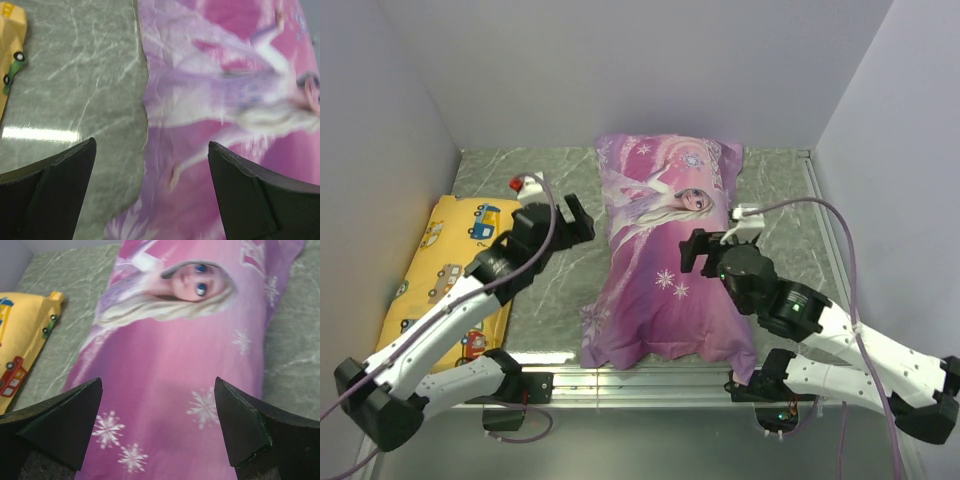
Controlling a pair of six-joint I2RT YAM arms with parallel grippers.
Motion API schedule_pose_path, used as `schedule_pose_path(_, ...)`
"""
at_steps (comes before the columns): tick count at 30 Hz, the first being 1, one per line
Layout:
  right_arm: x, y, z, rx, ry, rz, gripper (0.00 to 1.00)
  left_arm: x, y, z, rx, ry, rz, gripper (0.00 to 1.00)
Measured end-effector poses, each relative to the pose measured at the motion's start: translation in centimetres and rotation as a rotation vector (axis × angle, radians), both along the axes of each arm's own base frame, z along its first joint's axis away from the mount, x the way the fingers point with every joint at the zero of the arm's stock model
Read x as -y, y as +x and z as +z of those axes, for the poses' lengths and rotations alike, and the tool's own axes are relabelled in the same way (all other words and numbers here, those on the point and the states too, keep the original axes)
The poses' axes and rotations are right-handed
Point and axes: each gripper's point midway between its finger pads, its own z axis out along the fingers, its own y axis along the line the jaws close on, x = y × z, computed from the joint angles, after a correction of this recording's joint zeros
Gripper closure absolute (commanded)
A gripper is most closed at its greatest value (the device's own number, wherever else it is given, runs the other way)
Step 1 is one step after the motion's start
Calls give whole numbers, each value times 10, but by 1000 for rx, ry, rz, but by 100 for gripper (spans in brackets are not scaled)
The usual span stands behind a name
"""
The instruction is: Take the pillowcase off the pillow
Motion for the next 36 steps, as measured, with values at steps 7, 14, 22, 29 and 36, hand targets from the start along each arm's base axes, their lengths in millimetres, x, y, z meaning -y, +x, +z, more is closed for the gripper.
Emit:
schedule_pose_path(7, -51, -3, 0, -42, -91, 93, 0, 1, 69, -19, -27, -98, -35, 1)
schedule_pose_path(14, -106, -18, -25, -83, -273, 156, 0, 44, 107, -58, -57, -167, -237, 1)
schedule_pose_path(22, -126, -21, -103, -188, -524, 106, 6, 82, 137, -107, -132, -246, -361, 3)
schedule_pose_path(29, -98, 0, -117, -235, -530, -2, 90, 103, 141, -109, -131, -302, -407, 94)
schedule_pose_path(36, -65, -2, -71, -220, -432, -30, 100, 104, 132, -72, -64, -245, -385, 100)
